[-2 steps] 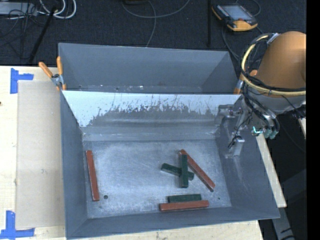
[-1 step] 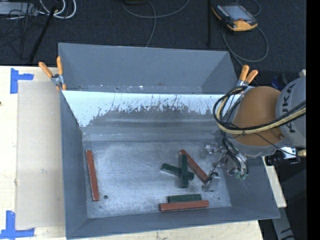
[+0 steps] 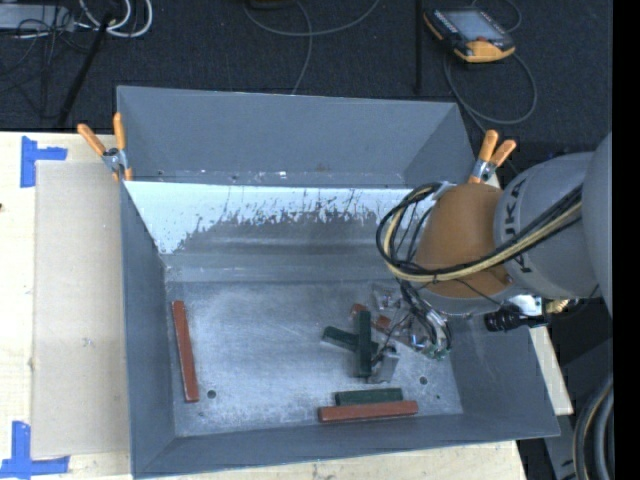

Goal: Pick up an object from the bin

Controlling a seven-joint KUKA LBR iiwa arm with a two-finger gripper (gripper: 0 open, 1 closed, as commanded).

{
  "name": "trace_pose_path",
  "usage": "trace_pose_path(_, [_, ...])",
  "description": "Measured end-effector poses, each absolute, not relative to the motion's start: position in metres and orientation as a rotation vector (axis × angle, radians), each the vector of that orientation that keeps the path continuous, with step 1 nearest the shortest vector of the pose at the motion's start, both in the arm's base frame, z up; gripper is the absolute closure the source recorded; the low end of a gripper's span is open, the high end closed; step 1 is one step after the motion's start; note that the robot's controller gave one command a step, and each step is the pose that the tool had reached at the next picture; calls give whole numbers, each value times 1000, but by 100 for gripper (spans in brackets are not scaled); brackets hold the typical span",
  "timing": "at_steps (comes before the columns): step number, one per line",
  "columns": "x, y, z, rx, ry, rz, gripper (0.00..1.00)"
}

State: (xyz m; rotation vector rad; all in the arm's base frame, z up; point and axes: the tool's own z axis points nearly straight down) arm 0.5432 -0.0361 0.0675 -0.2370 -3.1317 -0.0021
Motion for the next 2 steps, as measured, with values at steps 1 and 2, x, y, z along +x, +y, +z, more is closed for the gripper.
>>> trace_pose_path(1, [546, -38, 74, -238, -3141, 0, 100])
trace_pose_path(2, [536, -37, 209, -275, -3137, -1, 100])
